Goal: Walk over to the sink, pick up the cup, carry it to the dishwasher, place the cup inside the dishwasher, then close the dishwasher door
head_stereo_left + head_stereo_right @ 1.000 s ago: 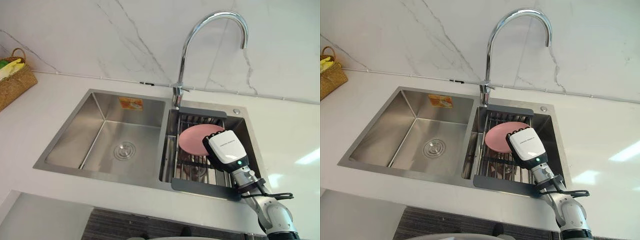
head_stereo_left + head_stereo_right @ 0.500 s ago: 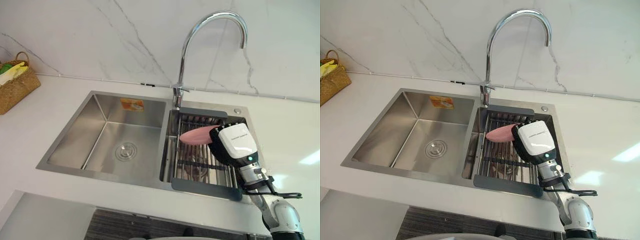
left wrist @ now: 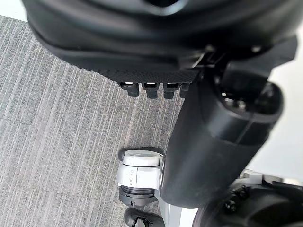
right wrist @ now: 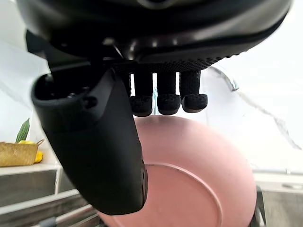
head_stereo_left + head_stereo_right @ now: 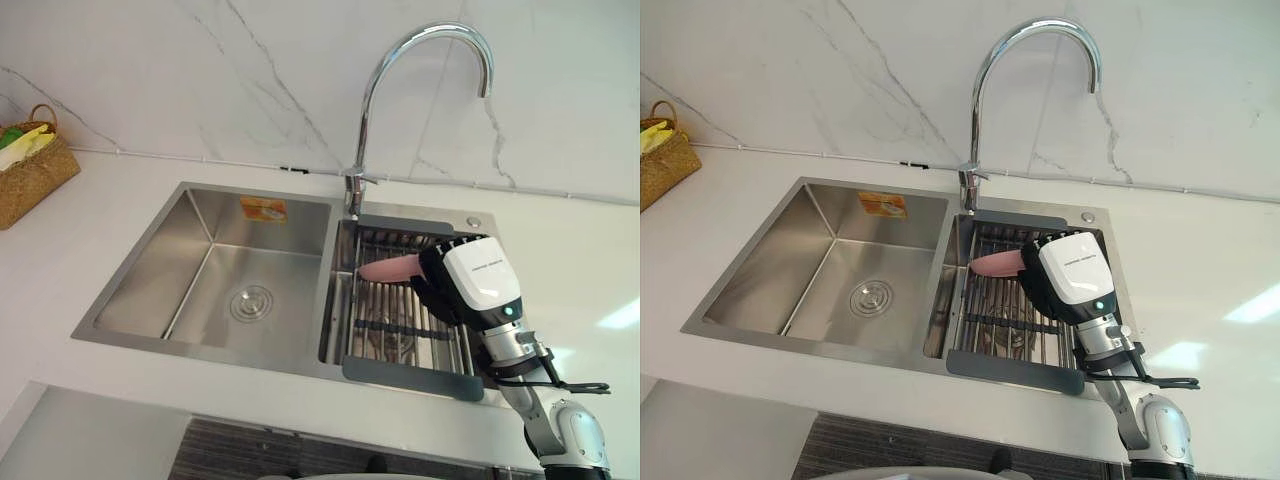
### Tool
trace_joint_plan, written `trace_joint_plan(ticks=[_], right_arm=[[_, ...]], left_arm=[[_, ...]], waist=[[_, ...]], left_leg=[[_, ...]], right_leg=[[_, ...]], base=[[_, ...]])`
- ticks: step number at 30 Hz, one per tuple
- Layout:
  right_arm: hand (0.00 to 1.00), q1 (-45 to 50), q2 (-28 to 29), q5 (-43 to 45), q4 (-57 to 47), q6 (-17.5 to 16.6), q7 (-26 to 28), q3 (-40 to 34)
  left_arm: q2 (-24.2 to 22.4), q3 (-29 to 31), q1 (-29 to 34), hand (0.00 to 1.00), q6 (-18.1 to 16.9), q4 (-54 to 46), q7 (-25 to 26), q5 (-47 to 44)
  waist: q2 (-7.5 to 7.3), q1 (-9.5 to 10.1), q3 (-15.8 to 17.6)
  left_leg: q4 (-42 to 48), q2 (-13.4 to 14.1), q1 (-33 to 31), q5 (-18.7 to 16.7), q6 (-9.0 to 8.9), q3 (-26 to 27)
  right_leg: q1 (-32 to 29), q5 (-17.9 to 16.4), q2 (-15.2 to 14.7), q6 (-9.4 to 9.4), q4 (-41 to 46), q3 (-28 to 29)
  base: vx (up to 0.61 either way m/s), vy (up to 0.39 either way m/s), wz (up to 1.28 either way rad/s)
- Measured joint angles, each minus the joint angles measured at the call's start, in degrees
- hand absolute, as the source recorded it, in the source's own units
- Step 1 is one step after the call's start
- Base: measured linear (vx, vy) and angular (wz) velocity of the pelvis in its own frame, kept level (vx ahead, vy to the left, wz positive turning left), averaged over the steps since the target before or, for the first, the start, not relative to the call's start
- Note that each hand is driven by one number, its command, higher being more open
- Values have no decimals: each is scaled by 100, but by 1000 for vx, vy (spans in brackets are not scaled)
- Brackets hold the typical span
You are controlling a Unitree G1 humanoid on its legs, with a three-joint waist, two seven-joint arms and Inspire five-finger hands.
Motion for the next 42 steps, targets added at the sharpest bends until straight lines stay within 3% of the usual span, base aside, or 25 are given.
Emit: trace_joint_plan(ticks=[9,19,33,42], right_arm=[[0,6,-1,176,1,83,561,17],[0,3,-39,403,-142,161,553,-2],[0,-328,-151,1182,-1254,0,547,-620],[0,-451,-151,1400,-1316,-22,590,-670]], left_arm=[[2,19,8,100,0,0,-2,-1],[4,52,20,100,0,0,-7,-1],[1,193,129,100,-133,1,-21,-5],[-27,314,170,100,-159,3,-21,-5]], waist=[[-14,2,-5],[-34,-4,-5],[-136,-69,-52],[-158,-74,-68]], left_leg=[[4,1,27,0,0,-12],[2,-12,58,2,2,-41],[36,25,68,-14,1,32],[46,59,84,-23,-7,79]], right_leg=[[36,0,-5,1,-1,-16],[80,-4,-17,6,1,-37],[90,5,18,-4,26,48],[90,9,53,-11,29,96]], base=[[0,0,0],[0,0,0],[0,0,-2],[-6,0,-3]])
